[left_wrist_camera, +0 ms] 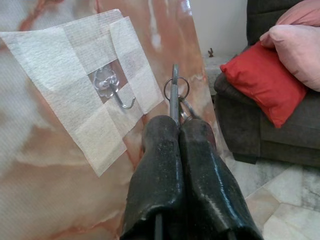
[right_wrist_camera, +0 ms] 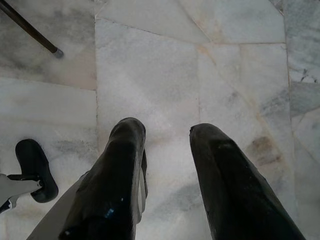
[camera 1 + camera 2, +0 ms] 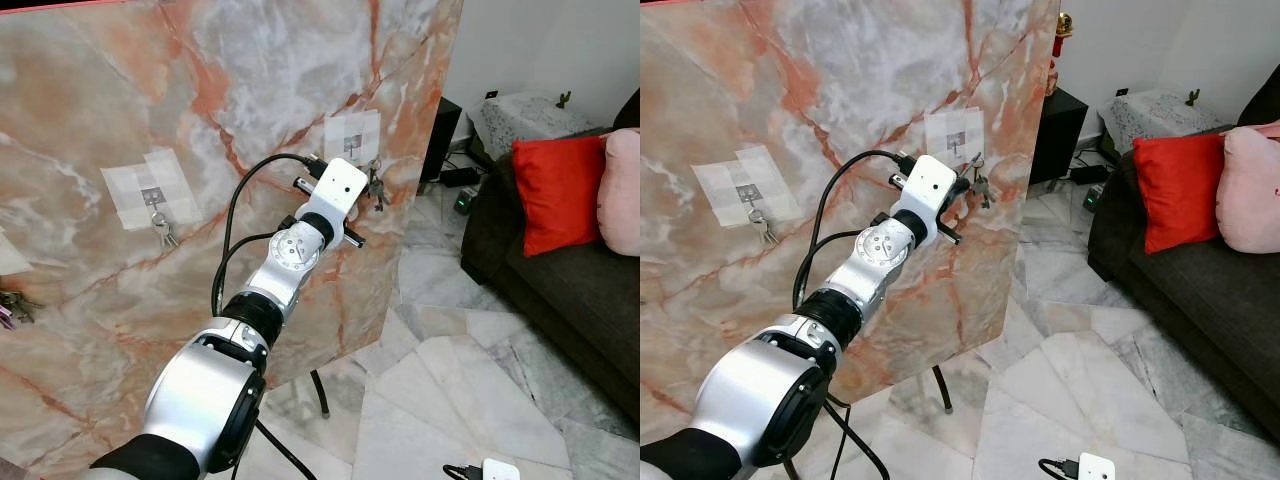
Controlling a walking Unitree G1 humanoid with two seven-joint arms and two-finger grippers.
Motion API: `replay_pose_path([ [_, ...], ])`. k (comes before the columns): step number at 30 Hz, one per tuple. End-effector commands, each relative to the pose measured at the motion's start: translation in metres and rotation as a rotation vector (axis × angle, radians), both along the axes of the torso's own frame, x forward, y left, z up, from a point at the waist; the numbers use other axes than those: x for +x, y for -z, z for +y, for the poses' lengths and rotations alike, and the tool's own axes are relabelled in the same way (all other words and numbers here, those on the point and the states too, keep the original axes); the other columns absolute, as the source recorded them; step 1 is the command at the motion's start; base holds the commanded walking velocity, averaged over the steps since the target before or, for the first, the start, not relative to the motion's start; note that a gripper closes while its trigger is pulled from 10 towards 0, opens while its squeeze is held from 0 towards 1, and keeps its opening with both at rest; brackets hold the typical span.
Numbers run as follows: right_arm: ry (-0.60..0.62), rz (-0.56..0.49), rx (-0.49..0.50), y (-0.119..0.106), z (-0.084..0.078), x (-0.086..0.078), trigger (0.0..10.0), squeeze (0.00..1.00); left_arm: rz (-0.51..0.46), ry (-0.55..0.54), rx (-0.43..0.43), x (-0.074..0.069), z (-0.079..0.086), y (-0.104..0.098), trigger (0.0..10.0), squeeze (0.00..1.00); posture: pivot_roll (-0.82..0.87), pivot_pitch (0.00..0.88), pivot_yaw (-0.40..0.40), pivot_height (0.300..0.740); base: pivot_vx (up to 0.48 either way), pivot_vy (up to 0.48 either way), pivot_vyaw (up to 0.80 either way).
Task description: Hang keys on a hook
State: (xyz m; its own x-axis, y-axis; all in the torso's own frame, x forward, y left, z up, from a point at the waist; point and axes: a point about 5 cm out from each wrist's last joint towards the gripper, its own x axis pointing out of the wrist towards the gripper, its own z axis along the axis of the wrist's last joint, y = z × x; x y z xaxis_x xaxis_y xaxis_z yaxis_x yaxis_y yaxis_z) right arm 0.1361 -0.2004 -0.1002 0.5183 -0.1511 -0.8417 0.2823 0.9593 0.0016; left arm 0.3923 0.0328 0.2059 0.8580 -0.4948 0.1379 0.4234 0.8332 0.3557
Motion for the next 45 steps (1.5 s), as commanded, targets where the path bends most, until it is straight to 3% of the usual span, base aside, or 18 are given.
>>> replay_pose_path([
  [1, 0.004, -0.002, -0.002, 0.000, -0.001, -0.002, 10.0, 0.00, -0.036, 0.023, -0.003, 0.001, -0.005, -0.013, 10.0, 0.00, 0.00, 0.000, -0.040, 0.740, 0.000, 0.000, 0.00],
  [19, 0.000, -0.003, -0.004, 0.000, -0.001, -0.001, 10.0, 0.00, 0.069, 0.018, 0.006, 0.007, 0.000, -0.010, 10.0, 0.00, 0.00, 0.000, -0.041, 0.740, 0.000, 0.000, 0.00],
  [45, -0.004, -0.005, -0.010, 0.000, -0.001, 0.000, 10.0, 0.00, 0.095, -0.035, -0.011, 0.014, 0.005, -0.021, 10.0, 0.00, 0.00, 0.000, -0.042, 0.740, 0.000, 0.000, 0.00],
])
